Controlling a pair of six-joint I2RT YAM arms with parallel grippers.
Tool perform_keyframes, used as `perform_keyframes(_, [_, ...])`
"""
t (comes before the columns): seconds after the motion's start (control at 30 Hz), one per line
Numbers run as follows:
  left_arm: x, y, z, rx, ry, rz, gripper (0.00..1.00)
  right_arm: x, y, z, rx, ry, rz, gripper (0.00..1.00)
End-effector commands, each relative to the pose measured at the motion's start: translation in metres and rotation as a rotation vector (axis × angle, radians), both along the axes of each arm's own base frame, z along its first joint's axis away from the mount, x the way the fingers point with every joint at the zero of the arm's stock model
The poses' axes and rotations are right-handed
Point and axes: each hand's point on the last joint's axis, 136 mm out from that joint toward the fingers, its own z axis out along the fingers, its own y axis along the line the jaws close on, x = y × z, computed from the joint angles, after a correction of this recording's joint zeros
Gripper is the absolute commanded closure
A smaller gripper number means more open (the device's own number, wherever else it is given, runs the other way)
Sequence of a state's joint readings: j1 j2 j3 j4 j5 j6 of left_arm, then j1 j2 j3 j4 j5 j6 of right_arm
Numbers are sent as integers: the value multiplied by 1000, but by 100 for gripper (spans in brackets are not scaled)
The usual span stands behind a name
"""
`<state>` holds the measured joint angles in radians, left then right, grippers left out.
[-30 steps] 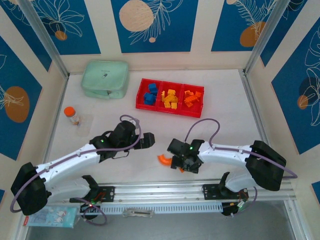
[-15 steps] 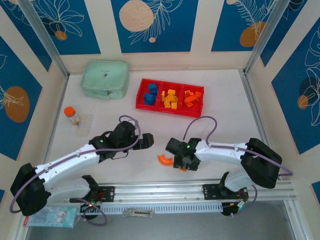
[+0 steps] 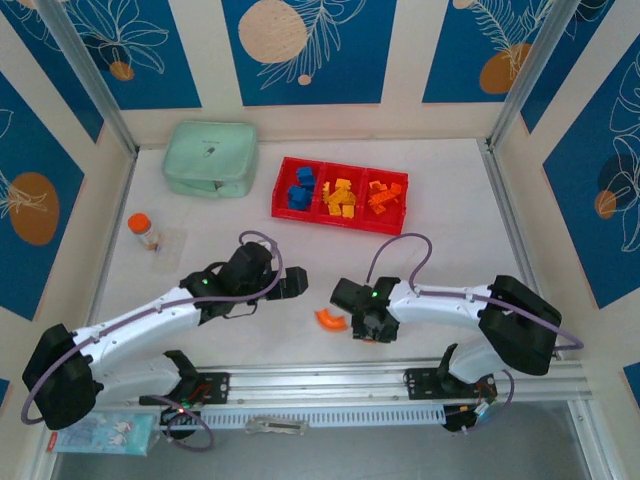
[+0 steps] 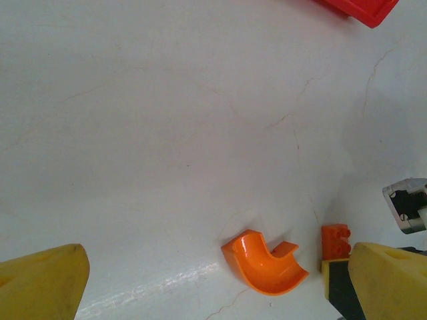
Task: Sort the legos into containers by color
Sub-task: Pick up the lego from the bottom-center of the table, then place the lego in the container.
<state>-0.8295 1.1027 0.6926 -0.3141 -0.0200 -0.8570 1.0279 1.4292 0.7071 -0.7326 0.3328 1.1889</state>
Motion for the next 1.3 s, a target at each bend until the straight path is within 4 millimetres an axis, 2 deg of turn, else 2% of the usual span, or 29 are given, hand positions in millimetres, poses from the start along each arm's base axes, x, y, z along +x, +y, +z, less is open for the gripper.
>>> perform_keyframes(0.0, [0, -2, 7, -14, -18, -1, 1, 2, 2, -5, 13, 0, 2, 65])
perform_keyframes(0.27, [3, -8, 12, -19, -30, -17, 1, 15, 0, 16, 50, -54, 11, 69])
perform_keyframes(0.47, [13, -16, 25, -1, -69, -44, 1, 52, -4, 53, 79, -150, 46, 69])
perform_keyframes(0.57, [21, -20, 33, 5, -88, -48, 1, 80, -7, 69, 117, -191, 53, 68])
perform_keyframes(0.77, [41, -28, 51, -14, -122, -45, 1, 151, -16, 106, 137, -327, 43, 66])
perform_keyframes(0.97, [62, -32, 61, -39, -133, -17, 1, 223, -15, 126, 157, -403, 41, 65])
perform_keyframes(1.13, [79, -33, 68, -61, -154, 13, 1, 282, -29, 126, 85, -432, 20, 64])
perform_keyframes(1.27, [86, -31, 66, -65, -142, 23, 1, 319, -42, 121, 84, -426, -24, 65])
